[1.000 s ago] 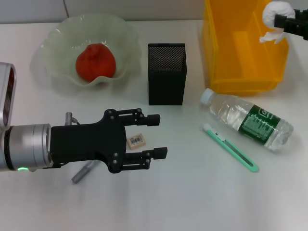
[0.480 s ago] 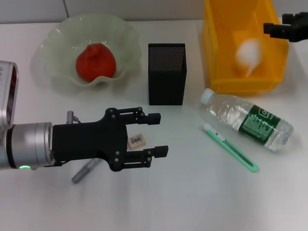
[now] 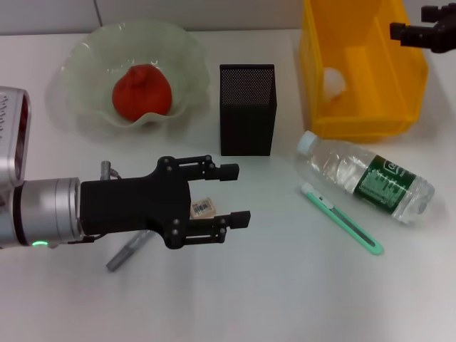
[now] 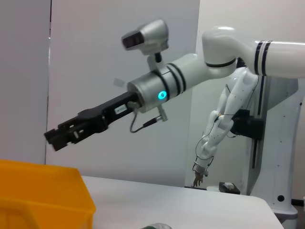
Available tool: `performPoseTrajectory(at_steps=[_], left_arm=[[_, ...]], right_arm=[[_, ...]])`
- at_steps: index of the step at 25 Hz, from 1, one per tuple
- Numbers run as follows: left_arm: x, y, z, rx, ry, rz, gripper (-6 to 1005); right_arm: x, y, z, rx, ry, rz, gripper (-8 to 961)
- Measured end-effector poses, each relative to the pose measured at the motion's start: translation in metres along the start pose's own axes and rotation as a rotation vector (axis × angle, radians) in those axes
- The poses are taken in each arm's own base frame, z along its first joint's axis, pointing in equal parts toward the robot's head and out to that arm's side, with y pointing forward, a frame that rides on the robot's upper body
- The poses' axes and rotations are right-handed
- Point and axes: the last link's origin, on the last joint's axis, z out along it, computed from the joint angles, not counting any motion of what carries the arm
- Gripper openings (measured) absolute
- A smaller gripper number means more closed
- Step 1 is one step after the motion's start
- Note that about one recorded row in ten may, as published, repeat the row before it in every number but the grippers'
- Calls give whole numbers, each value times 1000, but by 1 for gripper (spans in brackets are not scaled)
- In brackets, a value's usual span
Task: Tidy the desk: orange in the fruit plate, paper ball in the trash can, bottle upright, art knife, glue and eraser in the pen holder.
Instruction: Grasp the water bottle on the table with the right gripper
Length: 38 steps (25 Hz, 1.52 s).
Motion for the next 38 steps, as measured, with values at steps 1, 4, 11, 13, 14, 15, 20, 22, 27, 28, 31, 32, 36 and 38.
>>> performPoseTrajectory(at_steps=[1, 4, 11, 13, 14, 15, 20, 22, 27, 28, 31, 32, 36, 38], left_arm=[[0, -1, 0, 0, 0, 1, 644], [2, -2, 2, 0, -2, 6, 643], [3, -5, 3, 4, -6, 14, 642], [3, -6, 3, 6, -6, 14, 641], [3, -6, 3, 6, -6, 14, 641], [3, -6, 3, 7, -6, 14, 641], [3, -5, 1, 11, -6, 12, 639], [3, -5, 1, 11, -6, 11, 639], [3, -5, 0, 13, -2, 14, 637], [3, -5, 0, 13, 0, 14, 637], [4, -4, 0, 12, 6, 13, 636], [3, -4, 0, 9, 6, 14, 636], [2, -3, 1, 4, 5, 22, 635], [2, -2, 1, 4, 5, 21, 634]], right_arm=[[0, 3, -4, -17, 2, 2, 709], [2, 12, -16, -77, 16, 16, 708], [8, 35, -48, -233, -24, -32, 752], [4, 45, -61, -284, -30, -96, 767], [4, 45, -61, -284, -30, -96, 780], [2, 46, -66, -288, -39, -110, 793], [-16, 49, -79, -253, -28, -111, 831], [-23, 53, -82, -250, 2, -137, 831], [-44, 64, -84, -263, 44, -199, 830], [-51, 65, -82, -249, 75, -203, 830], [-56, 66, -77, -241, 128, -192, 830], [-59, 67, -75, -244, 153, -188, 830], [-69, 69, -62, -248, 322, -154, 831], [-68, 70, -47, -266, 450, -129, 831]])
